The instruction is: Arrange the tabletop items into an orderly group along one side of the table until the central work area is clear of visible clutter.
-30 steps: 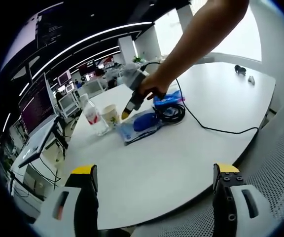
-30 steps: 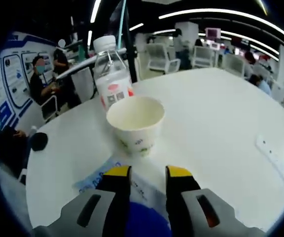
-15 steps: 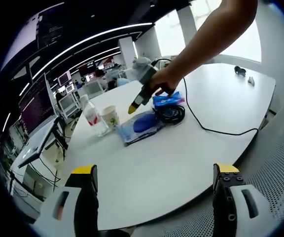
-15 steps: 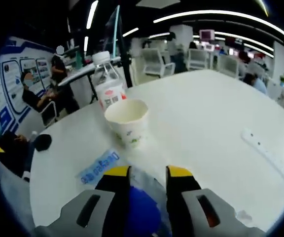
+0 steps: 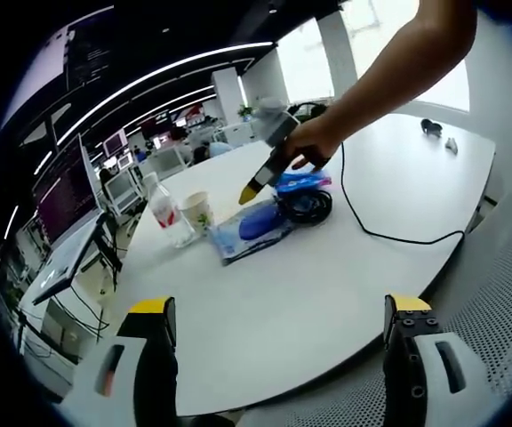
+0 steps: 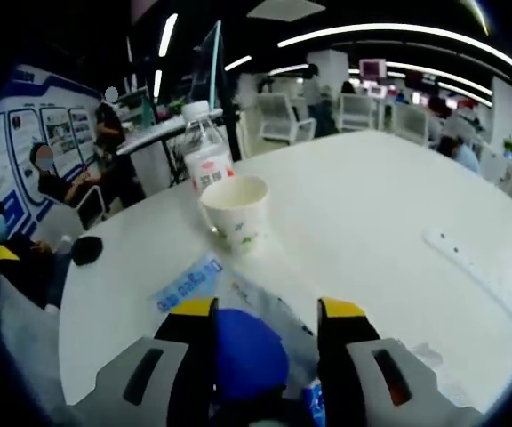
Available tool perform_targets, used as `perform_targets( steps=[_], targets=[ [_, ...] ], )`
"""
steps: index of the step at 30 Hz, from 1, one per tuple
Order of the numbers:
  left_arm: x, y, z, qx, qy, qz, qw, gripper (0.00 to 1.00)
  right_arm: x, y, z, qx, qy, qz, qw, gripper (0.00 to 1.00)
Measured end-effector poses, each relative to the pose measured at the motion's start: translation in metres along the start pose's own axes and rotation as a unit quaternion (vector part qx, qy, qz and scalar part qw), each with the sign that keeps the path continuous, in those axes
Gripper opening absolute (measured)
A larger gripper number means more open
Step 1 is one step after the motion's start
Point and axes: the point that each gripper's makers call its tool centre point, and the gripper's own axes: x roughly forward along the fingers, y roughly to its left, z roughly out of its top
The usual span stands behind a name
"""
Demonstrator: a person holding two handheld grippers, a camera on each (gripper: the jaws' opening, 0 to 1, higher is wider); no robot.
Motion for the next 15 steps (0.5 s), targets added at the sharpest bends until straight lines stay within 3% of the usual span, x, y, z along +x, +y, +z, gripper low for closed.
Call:
perform_targets(
  steps=[3, 8, 15],
  targets=[
    [0.0, -0.001, 0.0, 0.001, -0.001, -0.001, 1.0, 0.97, -0.007, 0.005, -0.005, 0.001, -0.001, 0.001, 1.0, 0.46],
    [0.0, -0.001, 0.001, -0.001, -0.002, -0.002, 1.0, 0.97, -0.019, 0.006, -0.012, 0.013, -0.012, 0.005, 0.9998, 0.63],
    [0.0, -0.002, 0.001, 0.001, -0.004, -0.006, 1.0, 0.97, -0.046, 0.02, -0.016, 0.023, -0.035, 0.007, 0.9991, 0.66]
  ],
)
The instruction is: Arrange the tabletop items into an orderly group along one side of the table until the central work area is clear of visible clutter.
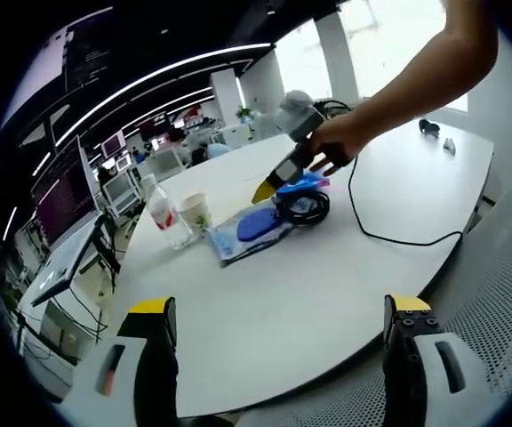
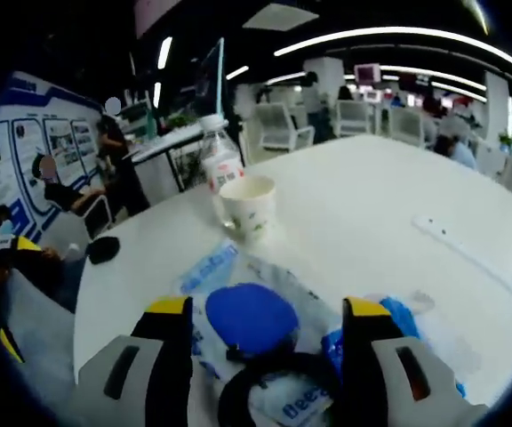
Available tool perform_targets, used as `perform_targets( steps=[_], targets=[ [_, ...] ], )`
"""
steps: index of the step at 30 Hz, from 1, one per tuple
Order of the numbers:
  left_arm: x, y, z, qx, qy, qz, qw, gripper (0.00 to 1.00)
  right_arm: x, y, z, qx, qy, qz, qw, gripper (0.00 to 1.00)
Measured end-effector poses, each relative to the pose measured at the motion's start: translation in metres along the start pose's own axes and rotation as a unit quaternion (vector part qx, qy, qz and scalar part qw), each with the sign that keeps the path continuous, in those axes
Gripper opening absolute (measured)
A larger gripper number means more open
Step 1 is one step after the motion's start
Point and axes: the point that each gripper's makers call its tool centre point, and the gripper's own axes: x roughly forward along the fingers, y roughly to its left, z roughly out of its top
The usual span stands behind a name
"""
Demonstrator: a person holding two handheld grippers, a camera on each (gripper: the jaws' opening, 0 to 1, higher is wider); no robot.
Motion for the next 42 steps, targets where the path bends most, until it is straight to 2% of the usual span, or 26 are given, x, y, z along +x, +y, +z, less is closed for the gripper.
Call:
perform_targets(
  steps=[6, 10, 15, 17, 20, 32, 34, 38, 42],
  targets=[
    [0.0, -0.001, 0.001, -0.001, -0.002, -0.003, 1.0, 0.97, -0.022, 0.011, -0.004, 0.029, -0.023, -0.006, 0.9993, 0.76],
    [0.001, -0.004, 0.002, 0.002, -0.002, -0.01, 0.9999, 0.97, -0.036, 0.011, -0.017, 0.035, -0.015, -0.016, 0.9991, 0.77],
    [0.001, -0.004, 0.002, 0.002, -0.002, -0.01, 1.0, 0.97, -0.052, 0.006, -0.025, 0.034, -0.017, -0.035, 0.9987, 0.79],
    [0.001, -0.004, 0.003, 0.001, -0.002, -0.01, 1.0, 0.97, -0.059, 0.003, -0.023, 0.053, -0.033, -0.043, 0.9971, 0.79],
    [0.001, -0.006, 0.003, 0.002, 0.001, -0.013, 0.9999, 0.98, -0.067, -0.002, -0.027, 0.06, -0.034, -0.054, 0.9962, 0.79],
    [0.005, -0.019, 0.002, 0.025, 0.016, -0.039, 0.9988, 0.99, -0.096, -0.02, -0.045, 0.097, -0.054, -0.088, 0.9899, 0.79],
    [0.005, -0.018, 0.002, 0.04, 0.023, -0.039, 0.9981, 0.99, -0.1, -0.024, -0.05, 0.102, -0.056, -0.094, 0.9887, 0.79],
    [0.01, -0.015, 0.011, 0.035, 0.013, -0.039, 0.9985, 0.99, -0.107, -0.031, -0.061, 0.106, -0.046, -0.103, 0.988, 0.79],
    [0.024, -0.012, 0.024, 0.026, -0.001, -0.042, 0.9988, 0.99, -0.115, -0.036, -0.064, 0.112, -0.049, -0.112, 0.9862, 0.79]
  ],
)
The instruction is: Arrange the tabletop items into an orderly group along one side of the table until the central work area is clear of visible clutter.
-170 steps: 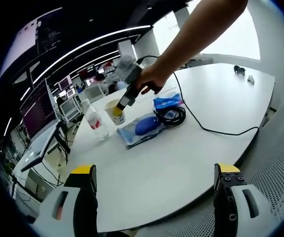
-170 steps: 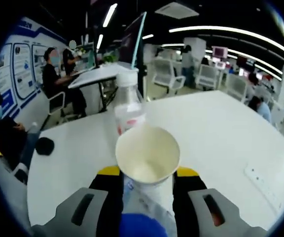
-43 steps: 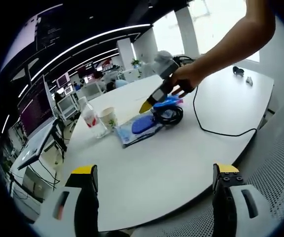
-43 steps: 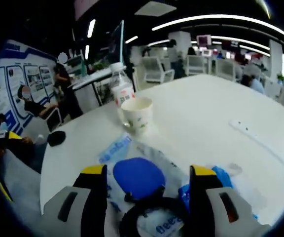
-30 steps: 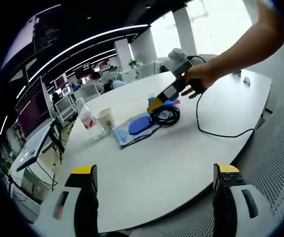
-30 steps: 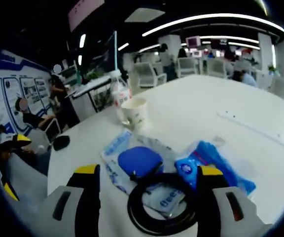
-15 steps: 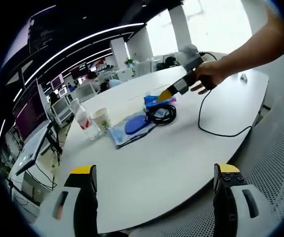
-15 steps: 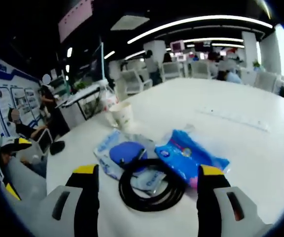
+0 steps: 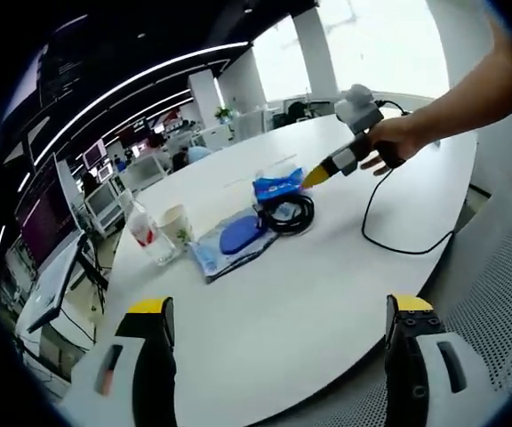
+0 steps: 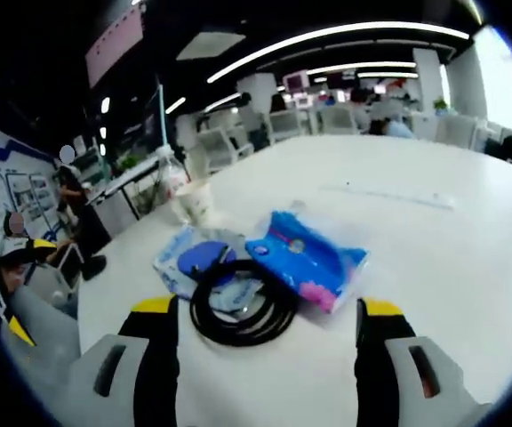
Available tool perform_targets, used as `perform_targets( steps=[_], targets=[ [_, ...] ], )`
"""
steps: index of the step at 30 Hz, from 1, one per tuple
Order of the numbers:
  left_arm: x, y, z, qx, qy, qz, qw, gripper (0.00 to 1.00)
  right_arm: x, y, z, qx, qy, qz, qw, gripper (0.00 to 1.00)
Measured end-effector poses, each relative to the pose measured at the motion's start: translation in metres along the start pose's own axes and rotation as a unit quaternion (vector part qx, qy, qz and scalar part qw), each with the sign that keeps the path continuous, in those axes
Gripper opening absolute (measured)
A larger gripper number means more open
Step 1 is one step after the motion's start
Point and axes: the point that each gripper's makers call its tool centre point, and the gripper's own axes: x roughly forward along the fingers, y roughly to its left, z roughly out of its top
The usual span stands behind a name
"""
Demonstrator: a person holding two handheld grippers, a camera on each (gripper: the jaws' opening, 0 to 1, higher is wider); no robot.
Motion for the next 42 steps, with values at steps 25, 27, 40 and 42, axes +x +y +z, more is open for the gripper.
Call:
perform_targets(
  steps=[25, 27, 40, 42],
  targets=[
    [0.069, -0.007, 0.035, -0.014, -0.017, -0.058, 0.9981, 0.98, -0.025, -0.025, -0.006, 0.061, -0.032, -0.057, 0.996, 0.77],
    [0.074, -0.005, 0.038, -0.02, -0.02, -0.06, 0.9978, 0.98, -0.026, -0.025, -0.005, 0.067, -0.035, -0.06, 0.9954, 0.77],
    [0.106, 0.013, 0.059, -0.069, -0.037, -0.058, 0.9953, 0.97, -0.022, -0.037, -0.013, 0.089, -0.032, -0.073, 0.9928, 0.75],
    [0.111, 0.015, 0.064, -0.072, -0.038, -0.058, 0.995, 0.96, -0.021, -0.038, -0.012, 0.091, -0.034, -0.074, 0.9925, 0.75]
  ],
)
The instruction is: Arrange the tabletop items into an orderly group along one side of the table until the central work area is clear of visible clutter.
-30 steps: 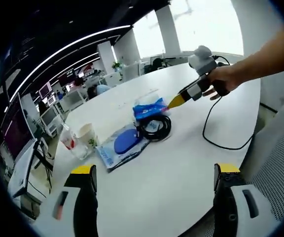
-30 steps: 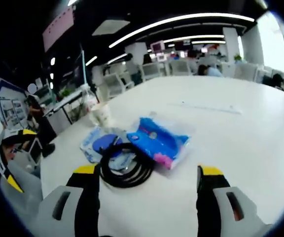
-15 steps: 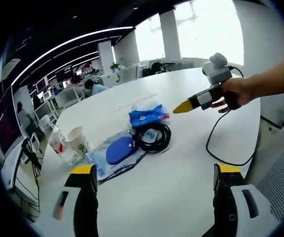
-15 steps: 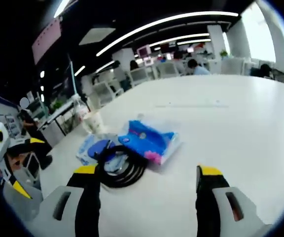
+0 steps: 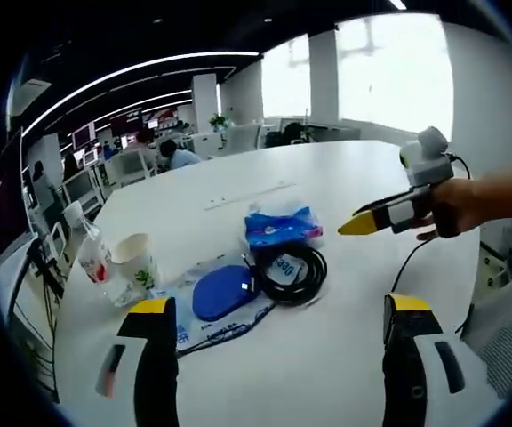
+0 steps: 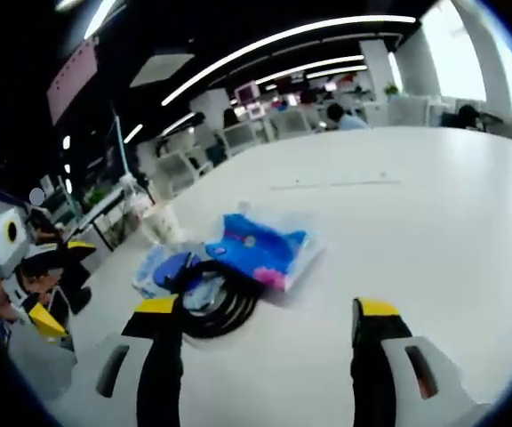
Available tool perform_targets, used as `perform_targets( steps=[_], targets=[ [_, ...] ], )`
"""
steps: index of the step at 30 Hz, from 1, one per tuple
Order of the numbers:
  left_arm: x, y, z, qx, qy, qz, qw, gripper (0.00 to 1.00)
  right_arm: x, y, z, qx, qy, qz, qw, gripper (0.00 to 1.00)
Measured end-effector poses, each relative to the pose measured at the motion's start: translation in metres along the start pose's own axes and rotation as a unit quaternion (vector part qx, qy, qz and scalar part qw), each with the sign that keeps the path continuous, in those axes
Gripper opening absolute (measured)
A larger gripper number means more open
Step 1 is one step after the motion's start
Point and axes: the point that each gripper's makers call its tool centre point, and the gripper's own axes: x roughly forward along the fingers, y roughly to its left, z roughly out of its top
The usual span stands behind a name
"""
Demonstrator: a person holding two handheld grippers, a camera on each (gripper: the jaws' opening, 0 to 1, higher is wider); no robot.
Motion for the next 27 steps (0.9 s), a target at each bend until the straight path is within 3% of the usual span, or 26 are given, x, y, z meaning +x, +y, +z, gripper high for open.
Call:
perform_targets(
  steps=[6, 16, 27],
  targets=[
    [0.015, 0.001, 0.015, -0.007, -0.009, -0.007, 0.9999, 0.95, 0.005, -0.002, 0.002, 0.007, 0.0, -0.003, 1.0, 0.74],
    [0.037, 0.001, 0.02, -0.006, -0.005, -0.023, 0.9997, 0.95, 0.005, -0.004, 0.004, 0.009, -0.002, -0.007, 0.9999, 0.73],
    [0.064, 0.015, 0.027, -0.015, -0.002, -0.031, 0.9994, 0.92, 0.008, -0.008, -0.001, 0.019, 0.007, -0.016, 0.9997, 0.71]
  ],
)
